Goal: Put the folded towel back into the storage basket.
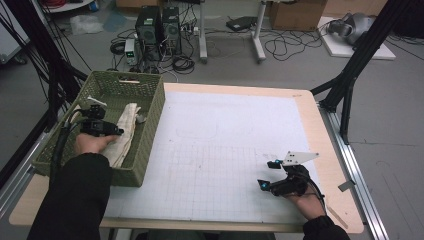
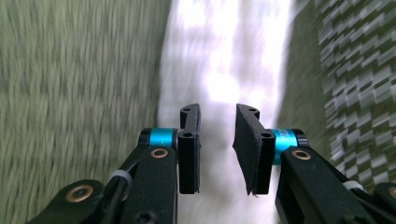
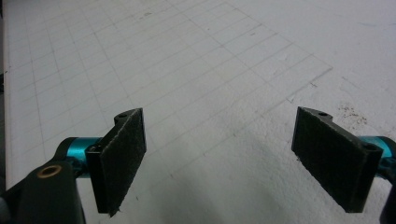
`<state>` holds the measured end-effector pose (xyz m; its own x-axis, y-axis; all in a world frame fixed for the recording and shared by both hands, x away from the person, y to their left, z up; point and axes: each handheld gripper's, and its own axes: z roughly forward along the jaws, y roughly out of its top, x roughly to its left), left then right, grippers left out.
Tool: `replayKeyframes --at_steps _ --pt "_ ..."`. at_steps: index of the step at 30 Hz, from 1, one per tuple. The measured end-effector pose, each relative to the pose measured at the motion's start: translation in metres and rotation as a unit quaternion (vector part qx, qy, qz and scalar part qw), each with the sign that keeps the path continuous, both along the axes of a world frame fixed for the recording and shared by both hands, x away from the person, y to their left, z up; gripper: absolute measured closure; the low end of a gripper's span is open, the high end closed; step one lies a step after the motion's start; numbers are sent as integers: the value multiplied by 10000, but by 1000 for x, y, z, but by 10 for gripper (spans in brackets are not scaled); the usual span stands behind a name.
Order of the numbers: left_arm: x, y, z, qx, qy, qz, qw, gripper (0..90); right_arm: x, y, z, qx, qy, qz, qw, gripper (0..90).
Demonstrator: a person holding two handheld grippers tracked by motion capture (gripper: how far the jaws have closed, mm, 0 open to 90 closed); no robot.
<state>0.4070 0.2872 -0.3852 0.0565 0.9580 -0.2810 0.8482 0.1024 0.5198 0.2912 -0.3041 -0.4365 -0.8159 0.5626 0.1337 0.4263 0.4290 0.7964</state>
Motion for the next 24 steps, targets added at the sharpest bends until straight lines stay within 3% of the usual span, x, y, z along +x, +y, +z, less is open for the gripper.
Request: replayKeyframes --at_steps 1,3,7,9,12,13,15,19,22,24 --pt "1 0 -1 -188 -6 29 9998 694 0 0 0 -9 -17 19 10000 170" --pt "3 -1 -3 -243 -38 61 9997 681 0 1 1 -13 3 12 10000 170" --pt "9 -7 -15 -360 314 -42 9989 630 1 2 1 -14 -12 18 10000 170" --pt "10 -10 -19 -349 461 -98 9983 611 2 2 0 -11 19 36 10000 170" --pt "9 -13 -24 -128 698 -174 9973 610 2 2 0 -6 -4 42 10000 170" --pt "8 -14 -23 -46 691 -219 9974 614 2 2 0 -7 -24 37 10000 171" --pt "8 -14 -24 171 716 -228 9970 705 1 2 1 9 -22 41 10000 171" --pt "7 -15 -22 311 798 -318 9958 843 1 1 2 15 -63 53 10000 171" --pt "8 -13 -20 194 741 -344 9965 811 1 1 2 19 -32 40 10000 172" --pt "6 -13 -15 173 540 -386 9976 744 1 0 2 12 -79 46 10000 171"
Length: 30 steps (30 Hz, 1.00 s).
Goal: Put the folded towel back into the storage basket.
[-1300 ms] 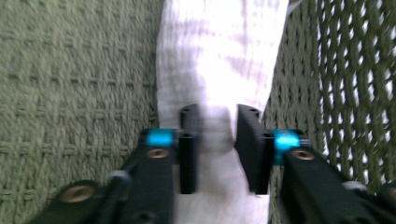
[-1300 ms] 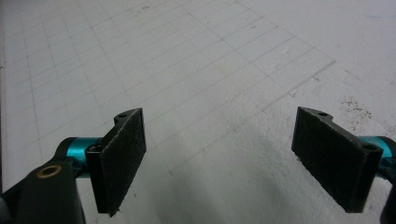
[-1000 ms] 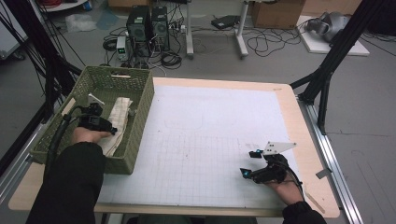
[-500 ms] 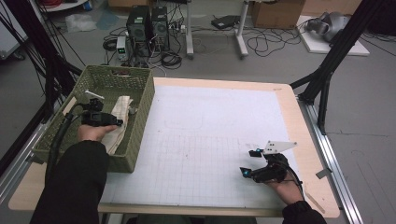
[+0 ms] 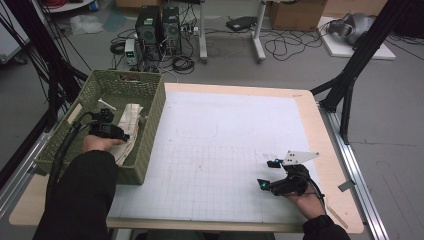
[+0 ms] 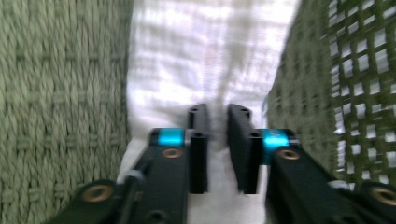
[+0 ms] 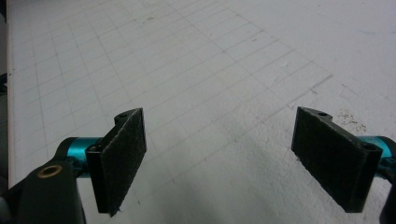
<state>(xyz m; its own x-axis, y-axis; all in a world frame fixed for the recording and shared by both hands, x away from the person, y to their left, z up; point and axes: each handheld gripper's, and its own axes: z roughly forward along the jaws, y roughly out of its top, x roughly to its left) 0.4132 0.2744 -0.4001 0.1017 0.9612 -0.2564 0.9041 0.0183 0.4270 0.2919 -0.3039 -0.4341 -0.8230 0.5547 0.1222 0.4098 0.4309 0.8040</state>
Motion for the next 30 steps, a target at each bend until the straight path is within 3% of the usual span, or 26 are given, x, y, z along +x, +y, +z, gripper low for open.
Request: replayKeyframes --at_steps 2,8,10,12,15,17,20,25,27,28,30 --pt "-2 1 6 -74 -180 -141 9997 700 0 0 0 19 7 -12 10000 171" --pt "-9 7 20 78 -66 -736 9972 603 0 2 -1 -38 19 -6 10000 171" --pt "-10 8 19 111 118 -933 9955 577 0 2 -1 -48 32 -14 10000 171" --pt "-9 7 15 113 456 -1072 9931 558 0 3 -1 -49 61 -4 10000 172" --pt "-8 7 14 151 540 -1086 9925 571 1 3 -2 -60 57 -6 10000 172" --pt "-7 6 10 168 752 -1090 9911 668 1 3 -2 -50 78 -20 10000 171" --pt "-4 3 -2 392 1268 -1097 9851 747 1 2 -1 -43 89 -17 9999 172" --pt "-5 2 -1 367 1118 -1183 9860 741 0 2 -1 -29 55 -3 10000 171" --pt "-6 2 3 279 930 -1222 9878 729 1 2 0 -18 39 -11 10000 172" --pt "-7 3 7 238 714 -1262 9891 725 1 1 0 -13 8 -15 10000 171" --pt "-8 5 14 174 480 -1324 9899 740 1 1 0 -9 7 -9 10000 172"
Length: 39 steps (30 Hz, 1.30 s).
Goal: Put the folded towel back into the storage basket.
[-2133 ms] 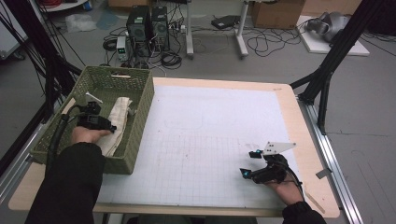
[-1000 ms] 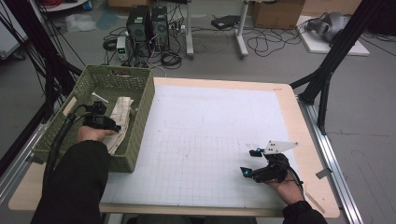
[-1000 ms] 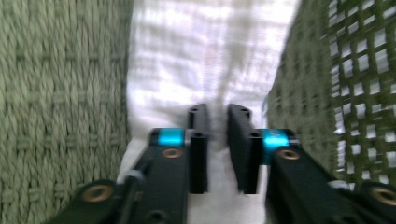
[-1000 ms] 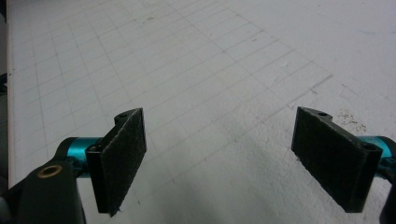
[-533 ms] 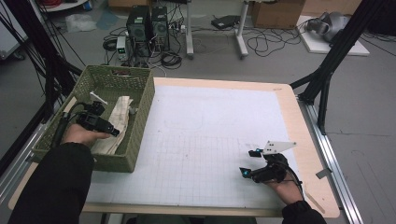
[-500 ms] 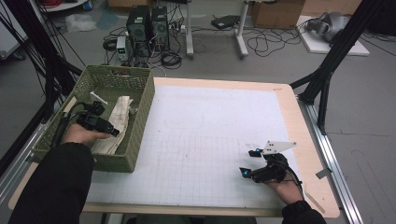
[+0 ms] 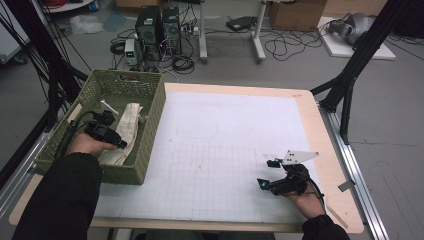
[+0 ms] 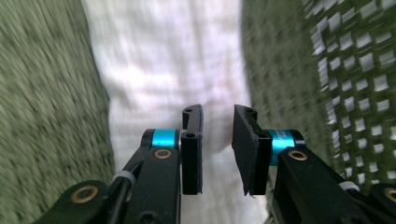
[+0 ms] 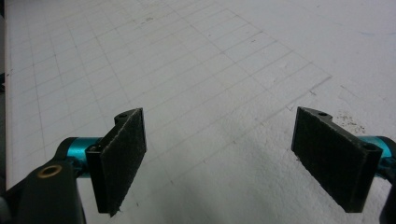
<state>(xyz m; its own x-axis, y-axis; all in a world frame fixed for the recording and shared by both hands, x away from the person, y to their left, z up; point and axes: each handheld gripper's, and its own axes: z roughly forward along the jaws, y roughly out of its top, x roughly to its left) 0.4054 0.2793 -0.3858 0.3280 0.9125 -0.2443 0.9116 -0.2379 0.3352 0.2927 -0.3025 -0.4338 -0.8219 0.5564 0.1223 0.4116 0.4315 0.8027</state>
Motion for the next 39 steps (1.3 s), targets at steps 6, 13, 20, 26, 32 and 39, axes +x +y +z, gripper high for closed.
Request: replayKeyframes --at_steps 6,13,20,26,32,39 --pt "0 3 28 -388 -490 145 9979 745 1 1 -1 -32 17 4 10000 171" --pt "1 -20 56 -395 -1390 152 9894 711 1 2 -1 -34 48 -8 10000 171" --pt "34 -30 29 174 -1615 648 9846 733 1 3 -1 -35 41 38 10000 171" --pt "44 -35 -10 551 -1198 748 9884 696 1 1 -1 3 19 47 10000 171" --pt "41 -40 -23 801 -937 440 9914 695 0 3 -1 -7 27 85 10000 171" --pt "42 -40 -10 738 -1631 690 9814 665 0 2 -1 10 -17 94 10000 171"
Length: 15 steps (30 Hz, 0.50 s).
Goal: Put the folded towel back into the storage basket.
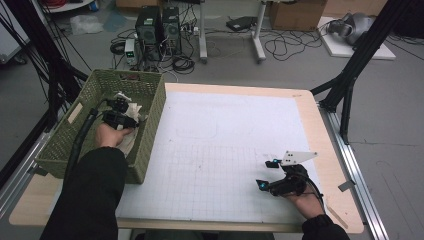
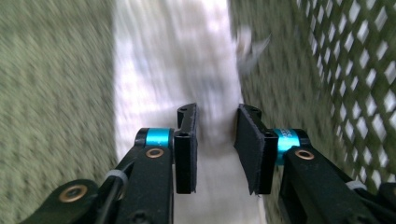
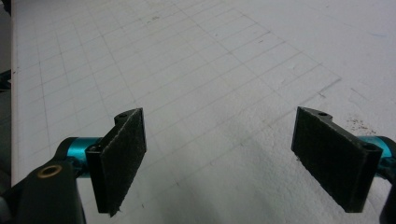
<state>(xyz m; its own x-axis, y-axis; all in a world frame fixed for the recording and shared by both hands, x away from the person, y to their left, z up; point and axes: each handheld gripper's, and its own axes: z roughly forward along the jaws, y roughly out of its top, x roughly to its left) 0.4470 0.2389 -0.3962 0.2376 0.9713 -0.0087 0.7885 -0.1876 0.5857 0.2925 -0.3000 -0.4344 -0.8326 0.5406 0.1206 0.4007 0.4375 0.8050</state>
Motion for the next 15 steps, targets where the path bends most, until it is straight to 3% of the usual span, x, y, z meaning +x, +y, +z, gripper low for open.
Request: replayKeyframes --at_steps 4,6,9,11,12,15 --pt "0 -1 2 183 -312 79 9993 640 0 0 0 -1 28 -5 10000 171" --pt "0 -1 0 198 -338 26 9992 640 0 0 0 3 14 8 10000 171" --pt "0 -7 -10 182 -118 -350 9992 654 -1 1 0 -13 31 20 10000 171" --pt "-2 -13 -19 374 106 -692 9968 649 -1 1 0 -14 30 28 10000 171" --pt "-3 -17 -20 567 44 -796 9952 636 -1 1 0 -12 32 32 10000 171" --pt "-3 -18 -19 540 24 -810 9952 643 -1 1 0 -3 50 32 10000 171"
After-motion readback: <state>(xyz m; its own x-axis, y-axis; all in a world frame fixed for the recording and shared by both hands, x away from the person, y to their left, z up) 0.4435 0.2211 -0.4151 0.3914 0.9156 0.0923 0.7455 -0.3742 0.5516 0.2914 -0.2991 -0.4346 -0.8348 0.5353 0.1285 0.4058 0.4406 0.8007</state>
